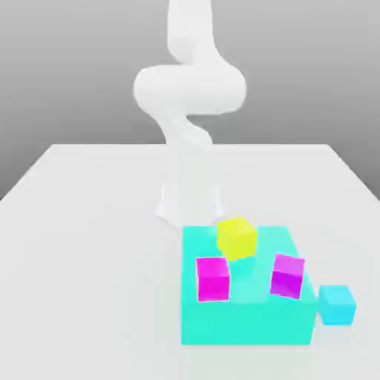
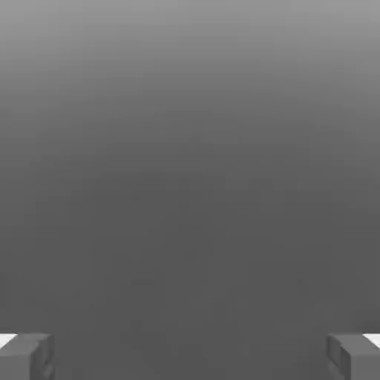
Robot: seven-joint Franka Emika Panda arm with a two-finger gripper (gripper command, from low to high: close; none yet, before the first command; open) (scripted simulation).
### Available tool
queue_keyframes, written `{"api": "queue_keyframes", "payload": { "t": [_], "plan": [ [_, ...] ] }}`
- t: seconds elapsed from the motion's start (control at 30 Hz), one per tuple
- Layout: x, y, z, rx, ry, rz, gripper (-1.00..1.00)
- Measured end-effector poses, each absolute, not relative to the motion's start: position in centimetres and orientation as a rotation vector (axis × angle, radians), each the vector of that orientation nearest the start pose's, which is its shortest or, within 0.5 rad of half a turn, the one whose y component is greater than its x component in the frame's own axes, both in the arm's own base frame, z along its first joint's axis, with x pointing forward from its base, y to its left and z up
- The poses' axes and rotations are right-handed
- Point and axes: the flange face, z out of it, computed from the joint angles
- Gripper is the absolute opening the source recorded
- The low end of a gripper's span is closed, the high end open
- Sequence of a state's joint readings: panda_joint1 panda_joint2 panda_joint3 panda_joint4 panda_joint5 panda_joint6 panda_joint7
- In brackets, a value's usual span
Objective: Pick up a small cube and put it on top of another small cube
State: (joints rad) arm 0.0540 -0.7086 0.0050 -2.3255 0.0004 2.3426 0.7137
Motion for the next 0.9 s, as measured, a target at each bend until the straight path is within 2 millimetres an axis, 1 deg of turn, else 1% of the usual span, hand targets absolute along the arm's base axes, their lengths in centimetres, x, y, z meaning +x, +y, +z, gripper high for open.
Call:
{"api": "queue_keyframes", "payload": {
  "t": [0.1,0.2,0.3,0.4,0.47,0.53,0.6,0.67,0.8,0.9],
  "plan": [
    [41.5,5.7,61.4,-2.716,0.654,-0.857,0.00],
    [43.7,9.2,55.8,-2.834,0.426,-0.755,0.00],
    [44.9,12.8,49.9,-2.926,0.182,-0.646,0.00],
    [45.0,16.3,43.9,-2.988,-0.074,-0.532,0.00],
    [44.5,18.6,39.8,-3.014,-0.250,-0.452,0.00],
    [43.6,20.6,35.8,-3.025,-0.428,-0.370,0.00],
    [42.0,23.1,31.8,-3.016,-0.629,-0.285,0.00],
    [40.0,25.2,27.9,-2.992,-0.825,-0.200,0.00],
    [36.6,26.7,20.6,-2.929,-1.126,-0.034,0.00],
    [35.9,27.0,16.7,-2.911,-1.178,-0.004,0.00]
  ]
}}
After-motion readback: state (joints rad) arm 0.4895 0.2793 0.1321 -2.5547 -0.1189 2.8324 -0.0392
